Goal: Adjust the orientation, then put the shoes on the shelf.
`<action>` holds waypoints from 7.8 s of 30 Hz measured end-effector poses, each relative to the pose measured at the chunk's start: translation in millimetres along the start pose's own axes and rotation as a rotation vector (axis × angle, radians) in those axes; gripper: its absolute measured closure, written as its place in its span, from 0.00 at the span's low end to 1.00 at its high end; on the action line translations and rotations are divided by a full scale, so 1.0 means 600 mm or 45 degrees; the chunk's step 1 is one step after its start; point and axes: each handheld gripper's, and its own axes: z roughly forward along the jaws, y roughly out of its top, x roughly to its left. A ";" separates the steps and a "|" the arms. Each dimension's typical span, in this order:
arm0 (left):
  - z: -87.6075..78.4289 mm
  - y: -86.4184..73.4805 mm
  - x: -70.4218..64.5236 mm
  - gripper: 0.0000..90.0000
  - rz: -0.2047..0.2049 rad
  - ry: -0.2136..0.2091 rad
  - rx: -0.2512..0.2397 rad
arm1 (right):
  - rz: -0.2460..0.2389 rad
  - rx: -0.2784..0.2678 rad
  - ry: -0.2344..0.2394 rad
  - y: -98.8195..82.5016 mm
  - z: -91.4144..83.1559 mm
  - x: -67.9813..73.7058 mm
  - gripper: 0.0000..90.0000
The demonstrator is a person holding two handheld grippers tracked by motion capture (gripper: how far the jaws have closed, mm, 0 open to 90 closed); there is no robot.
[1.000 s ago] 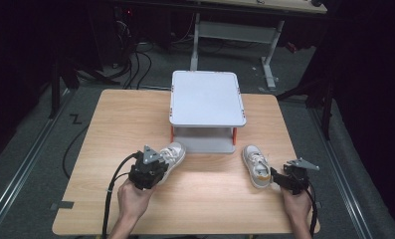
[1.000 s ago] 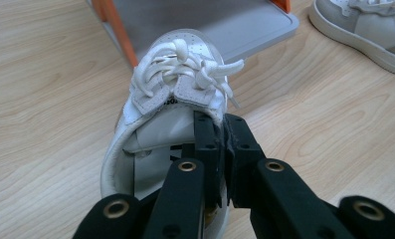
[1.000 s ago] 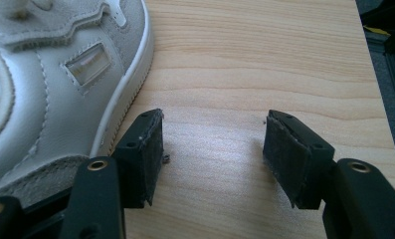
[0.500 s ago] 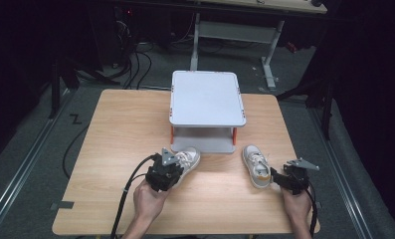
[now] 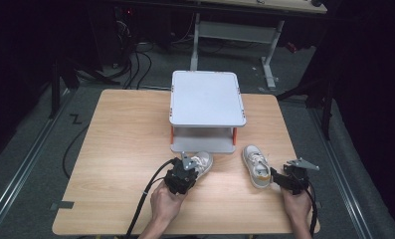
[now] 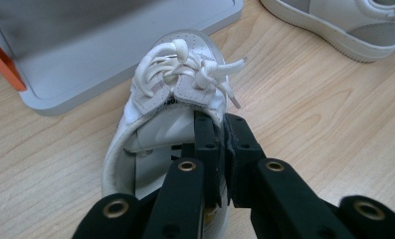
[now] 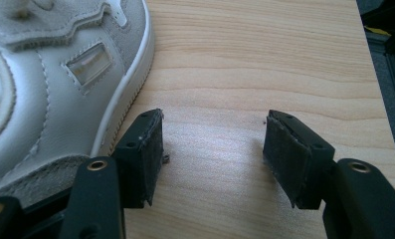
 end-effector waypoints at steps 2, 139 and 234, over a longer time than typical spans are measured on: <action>0.006 -0.001 -0.006 0.95 0.005 0.006 -0.004 | -0.002 -0.001 0.002 0.000 0.000 0.000 0.45; -0.004 -0.160 0.210 0.29 -0.248 0.330 -0.065 | -0.306 0.127 0.132 0.097 -0.041 0.071 0.86; -0.056 -0.101 0.144 0.32 -0.225 0.129 -0.193 | -0.049 -0.020 0.055 0.045 0.027 0.067 0.51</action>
